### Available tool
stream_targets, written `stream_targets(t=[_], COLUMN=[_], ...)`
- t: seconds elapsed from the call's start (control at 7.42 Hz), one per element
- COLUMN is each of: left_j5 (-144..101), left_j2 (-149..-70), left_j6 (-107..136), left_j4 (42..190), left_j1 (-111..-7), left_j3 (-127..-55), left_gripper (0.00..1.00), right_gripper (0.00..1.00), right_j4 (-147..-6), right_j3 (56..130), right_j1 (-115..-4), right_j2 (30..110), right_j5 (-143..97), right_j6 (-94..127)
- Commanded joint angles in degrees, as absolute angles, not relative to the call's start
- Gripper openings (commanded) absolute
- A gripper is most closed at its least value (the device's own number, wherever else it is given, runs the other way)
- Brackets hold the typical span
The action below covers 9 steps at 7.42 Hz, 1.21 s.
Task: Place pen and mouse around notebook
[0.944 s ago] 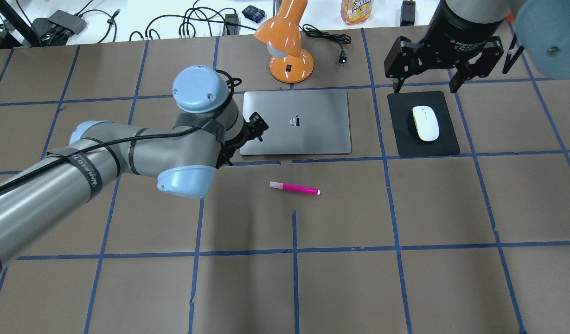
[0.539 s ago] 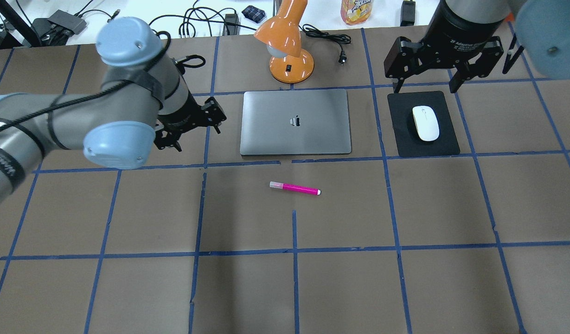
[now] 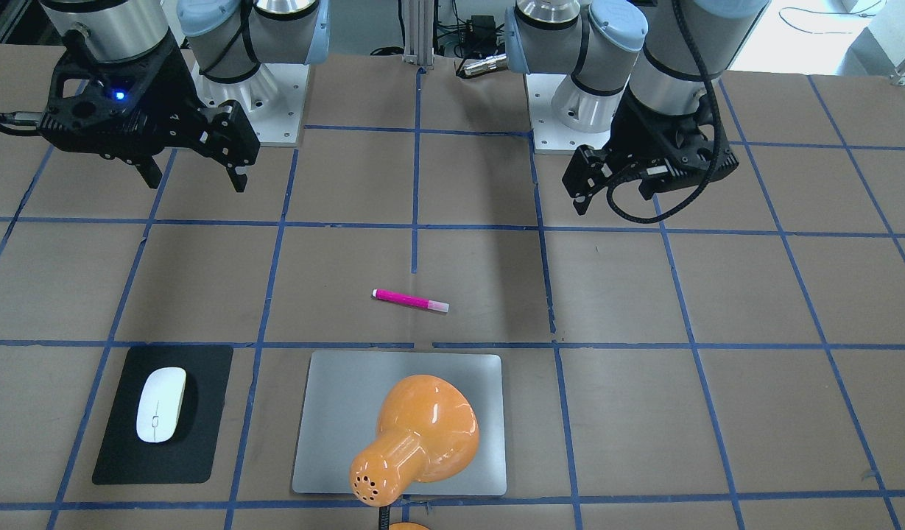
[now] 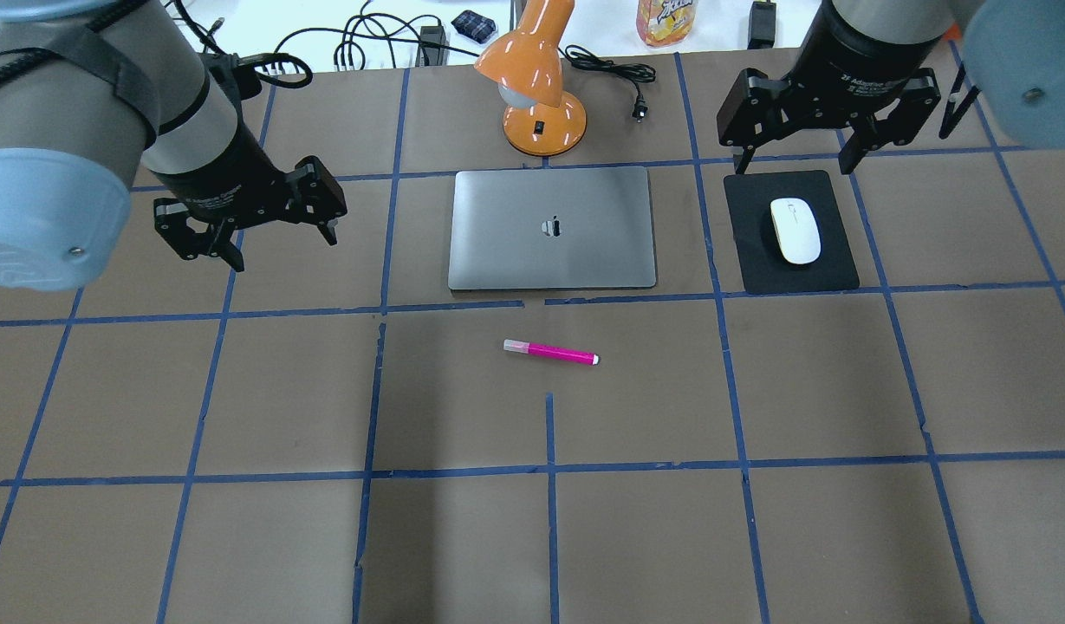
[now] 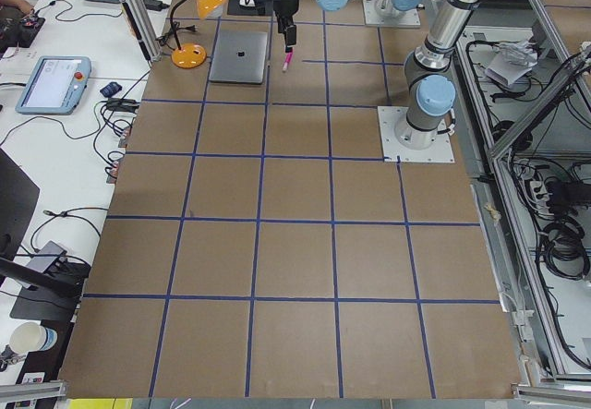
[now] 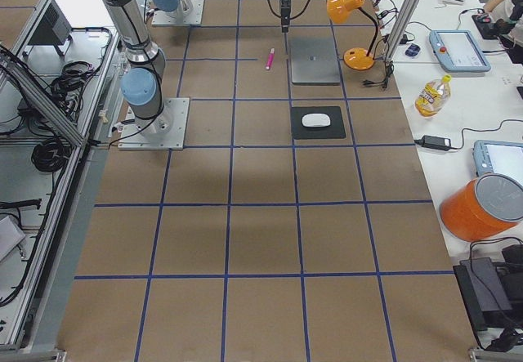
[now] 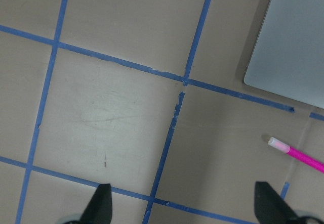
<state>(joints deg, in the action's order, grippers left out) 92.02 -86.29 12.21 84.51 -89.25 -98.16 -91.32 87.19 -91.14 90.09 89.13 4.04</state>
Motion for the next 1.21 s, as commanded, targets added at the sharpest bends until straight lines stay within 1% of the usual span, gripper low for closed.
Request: stream_targets(t=[0.0,0.13,1.08], left_j5=[95.62,95.62,91.49], left_j2=[-84.9,-84.9,-84.02], left_j6=[1.27,-1.64,-1.05], left_j4=[88.14,88.24,88.51], left_j1=[-88.25,-87.46,-87.19], left_j3=[-98.44,-98.44,-98.53], left_gripper=[1.0,1.0,1.0], right_gripper=[1.0,1.0,1.0], right_j4=[-91.32,-91.32,-91.32], right_j3=[87.19,87.19,87.19], right_j1=[-91.14,-91.14,-91.14], right_j2=[90.09,90.09,90.09], right_j5=[89.12,89.12,88.95], right_j6=[4.04,4.04,4.04])
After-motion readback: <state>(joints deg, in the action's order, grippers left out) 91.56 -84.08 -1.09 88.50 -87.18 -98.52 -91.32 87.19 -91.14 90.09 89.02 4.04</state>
